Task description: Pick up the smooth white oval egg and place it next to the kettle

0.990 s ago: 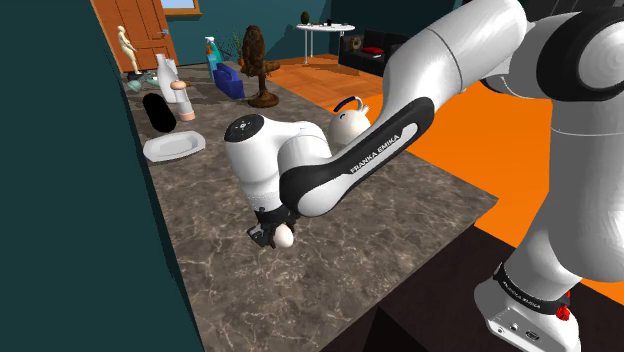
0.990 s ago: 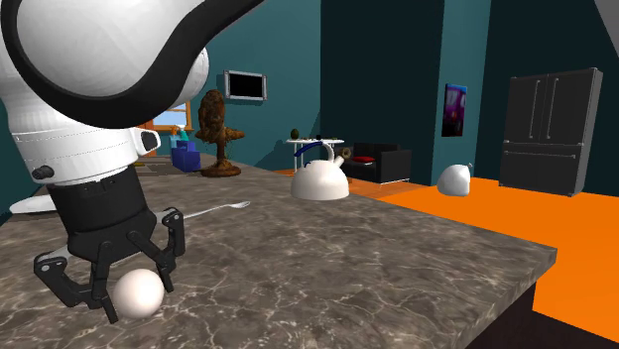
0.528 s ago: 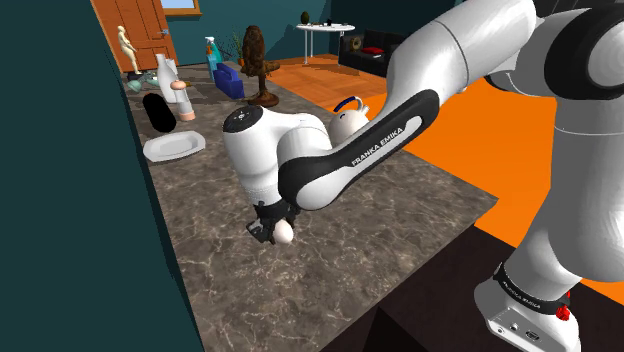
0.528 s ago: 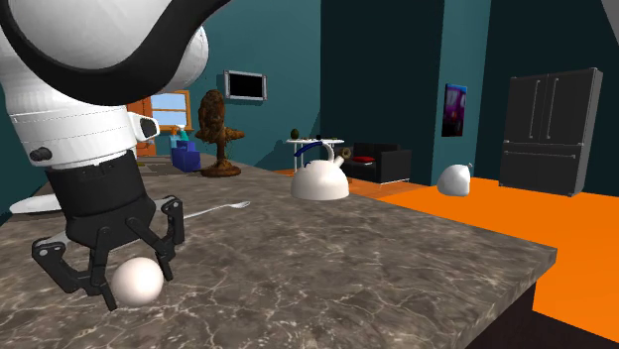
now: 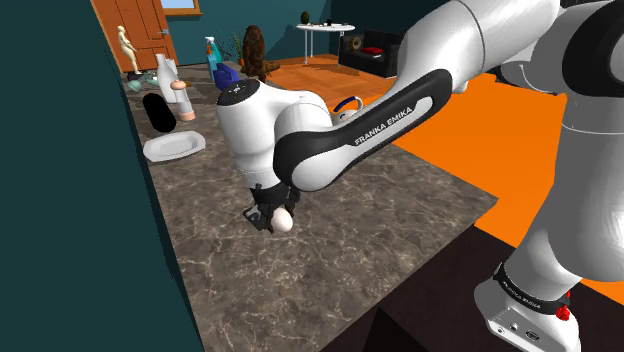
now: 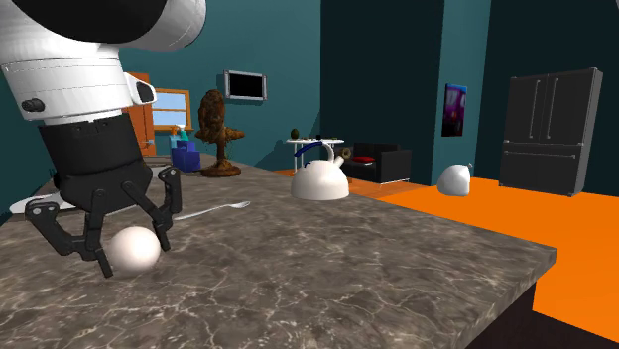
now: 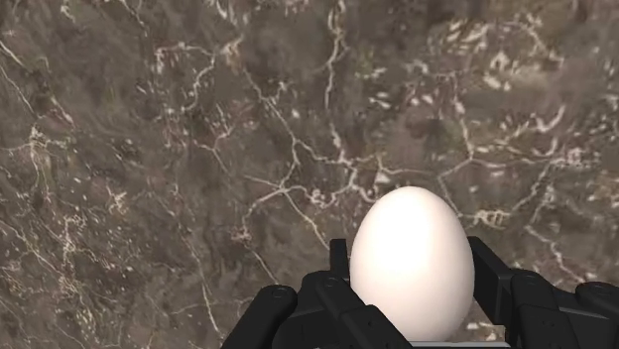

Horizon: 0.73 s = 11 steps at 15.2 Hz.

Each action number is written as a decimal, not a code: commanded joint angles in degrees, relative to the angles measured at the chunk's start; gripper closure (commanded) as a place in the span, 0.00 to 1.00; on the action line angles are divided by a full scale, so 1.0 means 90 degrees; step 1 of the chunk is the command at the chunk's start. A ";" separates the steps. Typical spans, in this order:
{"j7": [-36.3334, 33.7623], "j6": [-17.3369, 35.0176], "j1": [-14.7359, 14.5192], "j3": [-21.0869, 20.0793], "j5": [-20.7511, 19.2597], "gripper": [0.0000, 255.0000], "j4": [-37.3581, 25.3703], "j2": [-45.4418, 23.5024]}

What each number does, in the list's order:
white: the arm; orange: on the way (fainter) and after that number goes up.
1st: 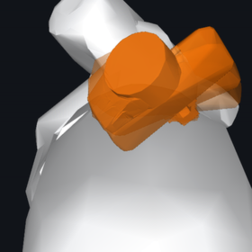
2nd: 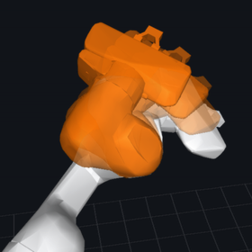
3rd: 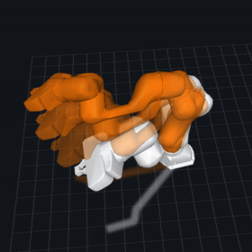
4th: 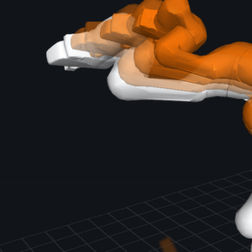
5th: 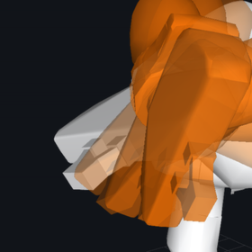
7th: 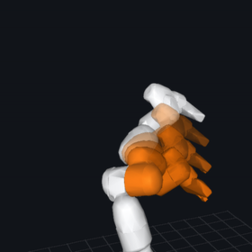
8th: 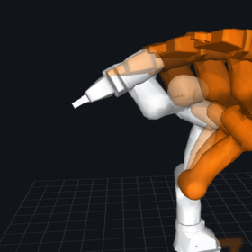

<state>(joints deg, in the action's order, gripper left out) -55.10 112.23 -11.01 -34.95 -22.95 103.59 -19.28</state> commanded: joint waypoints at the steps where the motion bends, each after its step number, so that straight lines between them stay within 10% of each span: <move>1: 0.0054 -0.0150 0.0010 -0.0035 0.0077 1.00 -0.0075 0.0096; 11: 0.0311 -0.0859 0.0039 -0.0120 0.0321 1.00 -0.0589 0.0379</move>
<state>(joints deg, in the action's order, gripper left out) -52.58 105.17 -10.73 -35.95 -20.33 98.71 -16.22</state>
